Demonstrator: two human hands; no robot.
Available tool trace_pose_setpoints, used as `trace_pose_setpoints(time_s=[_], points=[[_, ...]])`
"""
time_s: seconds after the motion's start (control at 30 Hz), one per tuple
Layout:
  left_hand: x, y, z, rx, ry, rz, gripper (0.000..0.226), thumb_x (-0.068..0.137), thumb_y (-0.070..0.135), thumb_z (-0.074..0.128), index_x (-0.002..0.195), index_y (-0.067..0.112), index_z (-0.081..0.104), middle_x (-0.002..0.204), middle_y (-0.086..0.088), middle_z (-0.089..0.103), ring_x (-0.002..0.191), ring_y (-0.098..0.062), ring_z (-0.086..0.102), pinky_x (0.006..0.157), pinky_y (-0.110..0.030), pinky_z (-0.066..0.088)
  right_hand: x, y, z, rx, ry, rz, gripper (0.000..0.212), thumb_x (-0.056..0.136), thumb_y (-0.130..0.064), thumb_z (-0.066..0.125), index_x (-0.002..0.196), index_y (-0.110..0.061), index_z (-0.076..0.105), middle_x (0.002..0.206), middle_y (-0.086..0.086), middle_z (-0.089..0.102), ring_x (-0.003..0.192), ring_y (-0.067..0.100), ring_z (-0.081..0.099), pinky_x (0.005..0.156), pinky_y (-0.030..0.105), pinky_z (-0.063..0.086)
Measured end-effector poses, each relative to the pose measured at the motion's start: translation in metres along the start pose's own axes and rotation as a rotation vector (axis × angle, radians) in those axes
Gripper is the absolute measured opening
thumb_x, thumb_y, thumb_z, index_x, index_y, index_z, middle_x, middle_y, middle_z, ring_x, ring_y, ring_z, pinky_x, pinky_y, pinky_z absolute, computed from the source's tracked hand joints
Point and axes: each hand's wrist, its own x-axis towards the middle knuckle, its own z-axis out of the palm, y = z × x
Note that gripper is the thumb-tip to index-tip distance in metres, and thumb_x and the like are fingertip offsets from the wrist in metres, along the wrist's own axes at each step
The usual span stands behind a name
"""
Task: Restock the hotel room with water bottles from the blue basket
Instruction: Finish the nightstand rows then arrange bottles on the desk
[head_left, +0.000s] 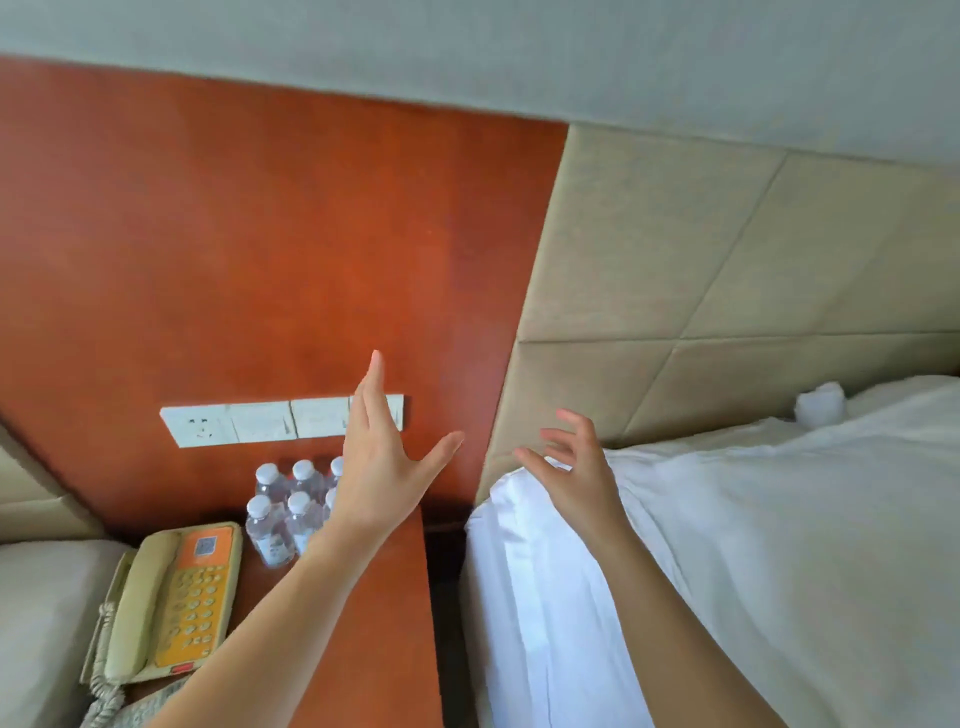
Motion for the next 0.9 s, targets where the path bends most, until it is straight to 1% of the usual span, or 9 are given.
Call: trace_pose_setpoints(time_s=[0.17, 0.27, 0.33, 0.43, 0.5, 0.63, 0.7, 0.8, 0.9], points=[[0.013, 0.093, 0.022, -0.092, -0.093, 0.172, 0.108, 0.08, 0.042, 0.074, 0.154, 0.003, 0.005, 0.161, -0.012, 0.013, 0.149, -0.021, 0.015, 0.12, -0.037, 0.022, -0.019, -0.04, -0.095, -0.005, 0.132, -0.027, 0.066, 0.082, -0.025, 0.078, 0.137, -0.024, 0.041, 0.12, -0.006, 0.058, 0.113, 0.01, 0.057, 0.092, 0.023, 0.043], [0.021, 0.144, 0.032, -0.166, -0.124, 0.272, 0.109, 0.08, 0.039, 0.076, 0.153, -0.001, 0.006, 0.161, -0.013, 0.013, 0.148, -0.015, 0.01, 0.12, -0.034, 0.018, -0.037, -0.061, -0.145, -0.034, 0.229, -0.041, 0.065, 0.082, -0.027, 0.078, 0.135, -0.028, 0.042, 0.121, -0.006, 0.057, 0.11, 0.009, 0.057, 0.095, 0.026, 0.045], [0.025, 0.174, 0.038, -0.244, -0.154, 0.309, 0.11, 0.079, 0.039, 0.077, 0.153, 0.0, 0.006, 0.16, -0.013, 0.014, 0.144, -0.008, 0.009, 0.12, -0.031, 0.016, -0.054, -0.07, -0.174, -0.062, 0.31, -0.043, 0.066, 0.082, -0.029, 0.078, 0.136, -0.031, 0.041, 0.121, -0.007, 0.058, 0.104, 0.005, 0.057, 0.089, 0.024, 0.045], [0.024, 0.212, 0.047, -0.345, -0.226, 0.363, 0.111, 0.08, 0.037, 0.078, 0.154, 0.001, 0.004, 0.16, -0.012, 0.014, 0.146, -0.009, 0.011, 0.118, -0.024, 0.012, -0.083, -0.084, -0.203, -0.095, 0.43, -0.04, 0.068, 0.081, -0.032, 0.078, 0.137, -0.029, 0.04, 0.119, -0.009, 0.059, 0.107, 0.009, 0.058, 0.089, 0.025, 0.044], [0.02, 0.229, 0.053, -0.387, -0.31, 0.409, 0.112, 0.08, 0.038, 0.078, 0.154, 0.003, 0.002, 0.16, -0.012, 0.013, 0.149, -0.016, 0.011, 0.119, -0.026, 0.013, -0.108, -0.091, -0.216, -0.1, 0.524, -0.021, 0.066, 0.081, -0.034, 0.079, 0.134, -0.031, 0.04, 0.115, -0.011, 0.059, 0.109, 0.012, 0.058, 0.095, 0.029, 0.046], [0.003, 0.249, 0.055, -0.453, -0.494, 0.48, 0.118, 0.076, 0.053, 0.073, 0.155, 0.008, -0.002, 0.162, -0.007, 0.009, 0.15, -0.017, 0.01, 0.122, -0.039, 0.014, -0.165, -0.101, -0.224, -0.112, 0.701, 0.012, 0.061, 0.082, -0.034, 0.079, 0.128, -0.036, 0.039, 0.111, -0.012, 0.058, 0.106, 0.015, 0.058, 0.093, 0.028, 0.048], [-0.011, 0.258, 0.055, -0.486, -0.572, 0.507, 0.117, 0.077, 0.05, 0.074, 0.156, 0.01, -0.002, 0.164, -0.005, 0.007, 0.15, -0.017, 0.009, 0.122, -0.046, 0.014, -0.199, -0.104, -0.219, -0.106, 0.802, 0.039, 0.063, 0.081, -0.032, 0.079, 0.13, -0.032, 0.04, 0.112, -0.008, 0.059, 0.106, 0.017, 0.059, 0.094, 0.028, 0.049], [-0.039, 0.275, 0.052, -0.561, -0.689, 0.52, 0.116, 0.078, 0.048, 0.076, 0.156, 0.014, -0.002, 0.164, 0.002, 0.006, 0.15, -0.014, 0.009, 0.122, -0.05, 0.012, -0.248, -0.106, -0.21, -0.112, 0.922, 0.094, 0.066, 0.081, -0.034, 0.079, 0.134, -0.031, 0.039, 0.114, -0.008, 0.06, 0.106, 0.015, 0.059, 0.084, 0.019, 0.046], [-0.075, 0.294, 0.047, -0.643, -0.801, 0.617, 0.113, 0.077, 0.052, 0.074, 0.156, 0.016, 0.001, 0.164, 0.002, 0.009, 0.15, -0.017, 0.013, 0.122, -0.052, 0.011, -0.3, -0.115, -0.204, -0.117, 1.051, 0.133, 0.065, 0.082, -0.03, 0.079, 0.134, -0.029, 0.04, 0.115, -0.007, 0.06, 0.107, 0.016, 0.059, 0.088, 0.023, 0.046]])
